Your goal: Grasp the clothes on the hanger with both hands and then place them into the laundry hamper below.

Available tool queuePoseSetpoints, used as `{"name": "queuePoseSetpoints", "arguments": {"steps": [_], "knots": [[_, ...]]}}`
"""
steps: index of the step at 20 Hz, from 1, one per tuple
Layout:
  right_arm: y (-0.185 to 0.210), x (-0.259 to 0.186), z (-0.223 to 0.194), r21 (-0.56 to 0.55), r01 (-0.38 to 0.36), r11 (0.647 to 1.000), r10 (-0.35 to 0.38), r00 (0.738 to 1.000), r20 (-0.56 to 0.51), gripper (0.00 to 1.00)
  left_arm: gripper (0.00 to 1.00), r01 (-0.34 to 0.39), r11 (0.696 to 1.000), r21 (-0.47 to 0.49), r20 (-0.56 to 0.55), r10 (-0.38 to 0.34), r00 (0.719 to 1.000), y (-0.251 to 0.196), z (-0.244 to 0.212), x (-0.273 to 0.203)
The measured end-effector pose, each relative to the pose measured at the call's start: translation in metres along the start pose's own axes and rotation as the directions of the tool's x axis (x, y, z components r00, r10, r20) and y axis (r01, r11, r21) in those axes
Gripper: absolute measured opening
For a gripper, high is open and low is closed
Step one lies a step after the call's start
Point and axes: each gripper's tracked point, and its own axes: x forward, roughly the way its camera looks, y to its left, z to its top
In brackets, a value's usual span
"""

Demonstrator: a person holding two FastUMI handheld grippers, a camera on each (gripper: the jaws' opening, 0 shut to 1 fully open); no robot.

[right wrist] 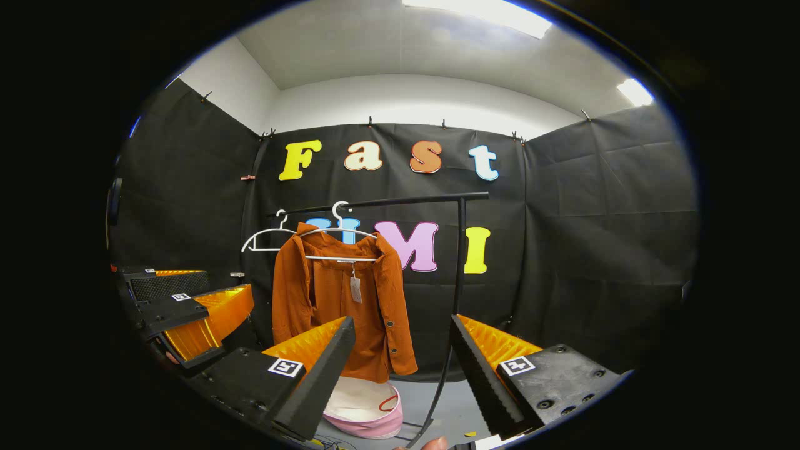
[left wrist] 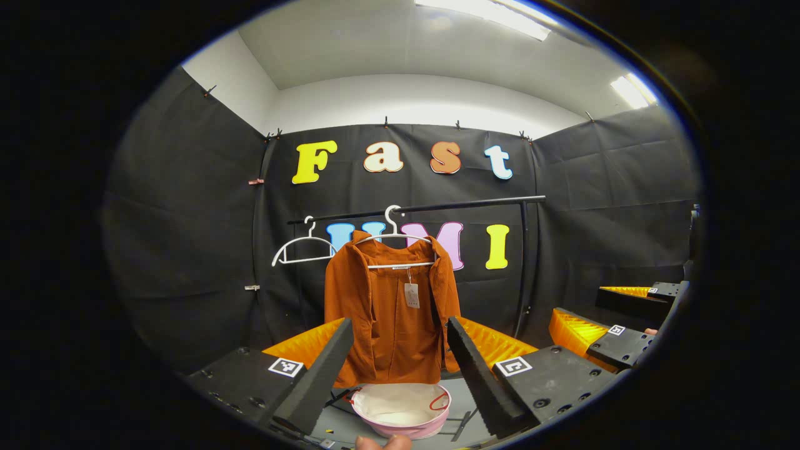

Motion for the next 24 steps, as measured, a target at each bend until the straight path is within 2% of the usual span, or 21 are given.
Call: {"name": "queuePoseSetpoints", "arguments": {"steps": [8, 15, 19, 24], "knots": [[0.009, 0.006, -0.003, -0.007, 0.008, 1.0, -0.008, 1.0, -0.011, 0.98, 0.95, 0.003, 1.0, -0.007, -0.003, -0.004, 1.0, 0.002, -0.002, 0.002], [0.033, 0.021, -0.011, -0.027, 0.004, 1.0, -0.005, 1.0, -0.028, 0.98, 0.96, 0.012, 0.999, -0.032, -0.008, -0.012, 1.0, 0.008, -0.008, 0.011], [0.051, 0.035, -0.012, -0.036, 0.003, 0.999, -0.003, 1.0, -0.024, 0.98, 0.96, 0.012, 0.997, -0.075, -0.027, -0.014, 1.0, 0.038, -0.014, 0.046], [0.07, 0.062, -0.008, -0.012, -0.013, 1.0, 0.013, 1.0, -0.009, 0.98, 0.96, 0.01, 0.999, -0.039, -0.024, -0.011, 1.0, 0.053, -0.016, 0.065]]}}
